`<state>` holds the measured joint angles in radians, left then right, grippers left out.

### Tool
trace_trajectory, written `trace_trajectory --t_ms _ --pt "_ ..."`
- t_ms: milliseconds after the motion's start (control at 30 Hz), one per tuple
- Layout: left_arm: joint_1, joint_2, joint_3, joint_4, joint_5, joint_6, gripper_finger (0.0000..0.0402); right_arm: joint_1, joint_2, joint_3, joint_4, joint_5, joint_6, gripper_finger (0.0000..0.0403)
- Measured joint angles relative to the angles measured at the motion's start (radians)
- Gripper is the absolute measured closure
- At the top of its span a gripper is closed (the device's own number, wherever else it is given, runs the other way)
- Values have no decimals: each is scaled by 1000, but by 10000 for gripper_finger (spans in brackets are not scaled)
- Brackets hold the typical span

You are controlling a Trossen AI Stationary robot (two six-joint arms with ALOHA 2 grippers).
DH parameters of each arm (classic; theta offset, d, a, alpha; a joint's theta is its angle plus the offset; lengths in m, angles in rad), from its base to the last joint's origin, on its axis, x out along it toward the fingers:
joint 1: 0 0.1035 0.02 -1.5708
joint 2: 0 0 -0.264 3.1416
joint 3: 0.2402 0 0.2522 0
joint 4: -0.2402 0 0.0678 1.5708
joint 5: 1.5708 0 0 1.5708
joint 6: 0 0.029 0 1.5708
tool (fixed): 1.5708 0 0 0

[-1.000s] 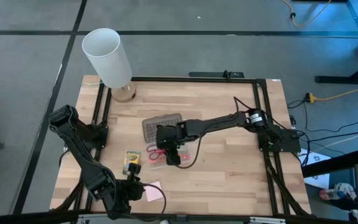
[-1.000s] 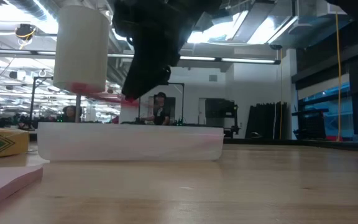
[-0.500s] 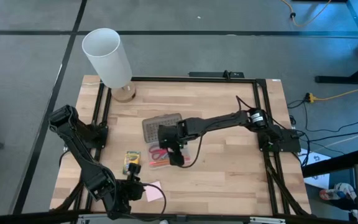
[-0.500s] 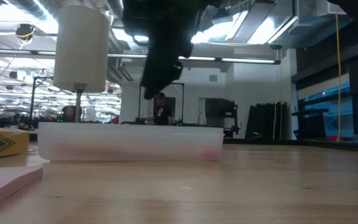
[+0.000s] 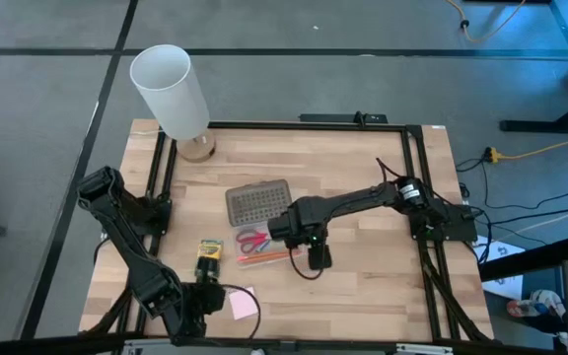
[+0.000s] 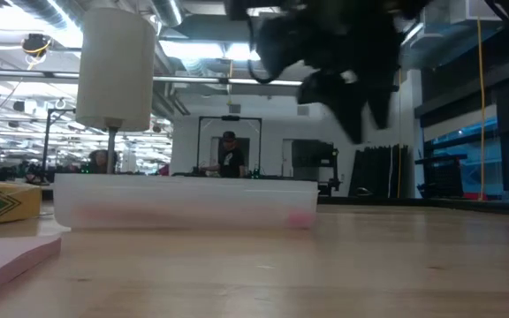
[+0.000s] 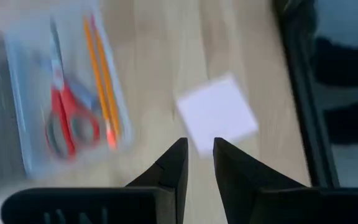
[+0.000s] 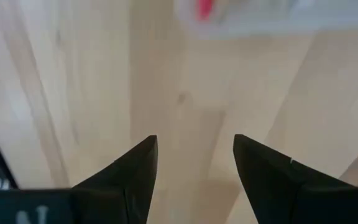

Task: Pack school essentials
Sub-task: Adjust the gray supply box

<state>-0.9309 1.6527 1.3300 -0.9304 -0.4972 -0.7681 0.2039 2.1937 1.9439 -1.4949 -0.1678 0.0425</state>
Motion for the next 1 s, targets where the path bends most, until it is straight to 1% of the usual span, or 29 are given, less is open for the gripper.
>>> trace_trajectory --t_ms 67,133,233,300,367,433,500,600,667,767,833,933,1000 --pt "-8 0 0 -88 49 -100 331 18 0 -2 -58 -1 -25 190" --pt "-22 0 0 -185 56 -225 331 36 0 -2 -83 -2 -49 190" --pt "-40 0 0 -310 72 -393 331 58 -19 -4 -74 -2 -79 190" --pt "-45 0 0 -355 93 -483 331 68 -58 -6 -75 -1 -105 190" --pt "-42 0 0 -369 103 -520 332 71 -119 -36 -71 -2 -128 190" --pt "-36 0 0 -360 103 -520 332 70 -193 -84 -50 1 -121 190" --pt "-21 0 0 -352 103 -509 332 68 -293 -162 -11 26 -87 190" --pt "15 0 0 -352 109 -504 332 61 -459 -324 151 81 -32 190" --pt "59 0 -2 -350 128 -485 332 61 -566 -450 260 92 25 190" --pt "155 0 -26 -327 183 -386 337 62 -709 -633 441 92 128 190" --pt "236 0 -61 -301 232 -292 345 72 -778 -740 534 78 212 190" --pt "357 0 -115 -266 276 -153 356 90 -848 -869 645 61 291 190" --pt "423 0 -136 -265 283 -98 362 105 -877 -931 695 61 324 190"
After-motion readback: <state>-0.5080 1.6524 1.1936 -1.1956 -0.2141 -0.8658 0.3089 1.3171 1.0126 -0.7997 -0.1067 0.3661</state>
